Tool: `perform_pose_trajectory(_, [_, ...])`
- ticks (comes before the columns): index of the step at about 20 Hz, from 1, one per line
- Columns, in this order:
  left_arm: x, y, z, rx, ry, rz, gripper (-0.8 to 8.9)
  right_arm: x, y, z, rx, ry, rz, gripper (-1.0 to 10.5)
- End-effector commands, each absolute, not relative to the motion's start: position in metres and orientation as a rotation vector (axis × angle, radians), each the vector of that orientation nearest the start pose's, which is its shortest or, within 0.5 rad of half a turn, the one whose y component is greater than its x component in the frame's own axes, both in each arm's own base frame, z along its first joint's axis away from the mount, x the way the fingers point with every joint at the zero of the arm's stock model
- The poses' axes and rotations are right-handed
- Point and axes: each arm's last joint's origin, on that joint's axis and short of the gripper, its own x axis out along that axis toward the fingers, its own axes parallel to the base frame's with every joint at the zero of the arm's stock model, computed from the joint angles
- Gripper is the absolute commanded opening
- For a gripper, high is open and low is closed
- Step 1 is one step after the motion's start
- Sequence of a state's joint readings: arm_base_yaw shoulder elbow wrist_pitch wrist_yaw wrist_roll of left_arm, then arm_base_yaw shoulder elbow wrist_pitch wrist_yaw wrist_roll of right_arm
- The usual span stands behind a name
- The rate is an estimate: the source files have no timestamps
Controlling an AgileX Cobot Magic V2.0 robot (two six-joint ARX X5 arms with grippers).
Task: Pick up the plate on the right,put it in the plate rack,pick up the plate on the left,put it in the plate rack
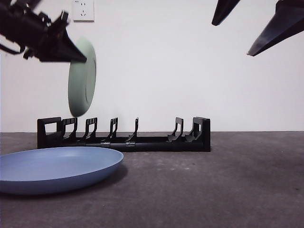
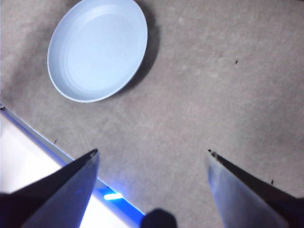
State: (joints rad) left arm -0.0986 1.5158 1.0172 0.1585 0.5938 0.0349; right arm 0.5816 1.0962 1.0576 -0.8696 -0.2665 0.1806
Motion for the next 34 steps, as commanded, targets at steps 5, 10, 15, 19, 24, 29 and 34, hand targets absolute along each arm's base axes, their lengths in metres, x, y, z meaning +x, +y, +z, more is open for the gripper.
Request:
perform_pose_trajectory(5, [0.344, -0.05, 0.254, -0.012, 0.348, -0.705, -0.08, 0.168, 0.12, 0.311, 0.028, 0.993, 0.686, 3.8])
perform_pose_trajectory(10, [0.35, -0.05, 0.24, -0.013, 0.393, -0.681, -0.08, 0.168, 0.12, 0.311, 0.029, 0.991, 0.686, 3.8])
perform_pose_trajectory(15, [0.352, -0.049, 0.235, 0.014, 0.401, -0.657, -0.08, 0.168, 0.12, 0.311, 0.029, 0.99, 0.682, 3.8])
perform_pose_trajectory(19, [0.351, -0.049, 0.231, 0.074, 0.432, -0.64, -0.08, 0.169, 0.12, 0.311, 0.026, 0.986, 0.674, 3.8])
perform_pose_trajectory(24, [0.349, -0.048, 0.226, 0.112, 0.474, -0.631, -0.08, 0.17, 0.121, 0.312, 0.029, 0.962, 0.674, 3.8])
perform_pose_trajectory(29, [0.349, -0.049, 0.226, 0.1, 0.477, -0.633, 0.15, 0.171, 0.121, 0.312, 0.029, 0.957, 0.676, 3.8])
perform_pose_trajectory(34, [0.349, -0.054, 0.231, 0.087, 0.469, -0.655, 2.3, 0.17, 0.121, 0.312, 0.029, 0.958, 0.676, 3.8])
